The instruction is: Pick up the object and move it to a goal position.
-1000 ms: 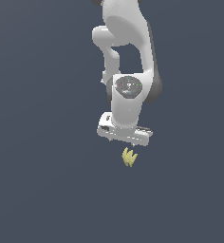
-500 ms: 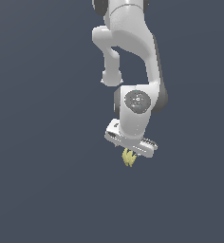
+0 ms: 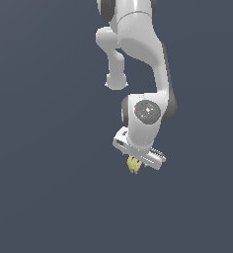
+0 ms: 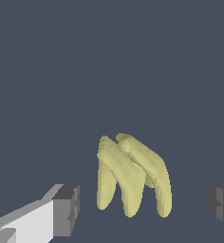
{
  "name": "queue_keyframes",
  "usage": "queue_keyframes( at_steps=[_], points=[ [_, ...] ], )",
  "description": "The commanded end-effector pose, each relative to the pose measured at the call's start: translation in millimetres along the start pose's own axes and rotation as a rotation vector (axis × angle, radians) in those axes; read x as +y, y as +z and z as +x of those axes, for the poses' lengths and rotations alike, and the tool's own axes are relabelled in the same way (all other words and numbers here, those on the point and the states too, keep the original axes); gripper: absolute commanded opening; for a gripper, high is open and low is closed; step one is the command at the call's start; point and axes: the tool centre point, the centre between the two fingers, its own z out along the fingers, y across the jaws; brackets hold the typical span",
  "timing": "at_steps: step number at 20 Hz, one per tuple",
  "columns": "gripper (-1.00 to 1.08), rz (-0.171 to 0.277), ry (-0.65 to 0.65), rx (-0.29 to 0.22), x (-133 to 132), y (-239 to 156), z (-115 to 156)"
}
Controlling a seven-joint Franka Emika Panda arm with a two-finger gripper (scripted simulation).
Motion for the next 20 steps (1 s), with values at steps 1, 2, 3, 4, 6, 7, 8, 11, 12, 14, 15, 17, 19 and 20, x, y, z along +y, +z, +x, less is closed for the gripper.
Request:
queue_keyframes(
  at_steps=[1, 2, 3, 4, 6, 7, 8, 11, 12, 14, 15, 17, 19, 20],
  points=[
    [1.00, 0.000, 0.007, 0.000, -1, 1, 0],
    [1.00, 0.000, 0.003, 0.000, 0, 0, 0],
    [1.00, 0.000, 0.003, 0.000, 0, 1, 0],
    [1.00, 0.000, 0.003, 0.000, 0, 2, 0],
    [1.00, 0.000, 0.003, 0.000, 0, 7, 0],
    [1.00, 0.000, 0.003, 0.000, 0, 10, 0],
    [1.00, 0.000, 0.003, 0.000, 0, 15, 0],
    [1.00, 0.000, 0.005, 0.000, 0, 32, -1],
    [1.00, 0.000, 0.006, 0.000, 0, 38, -1],
    [1.00, 0.000, 0.006, 0.000, 0, 46, -1],
    [1.00, 0.000, 0.007, 0.000, 0, 48, -1],
    [1.00, 0.000, 0.007, 0.000, 0, 51, -1],
    [1.00, 0.000, 0.007, 0.000, -1, 51, 0],
    [1.00, 0.000, 0.007, 0.000, -1, 51, 0]
  ],
)
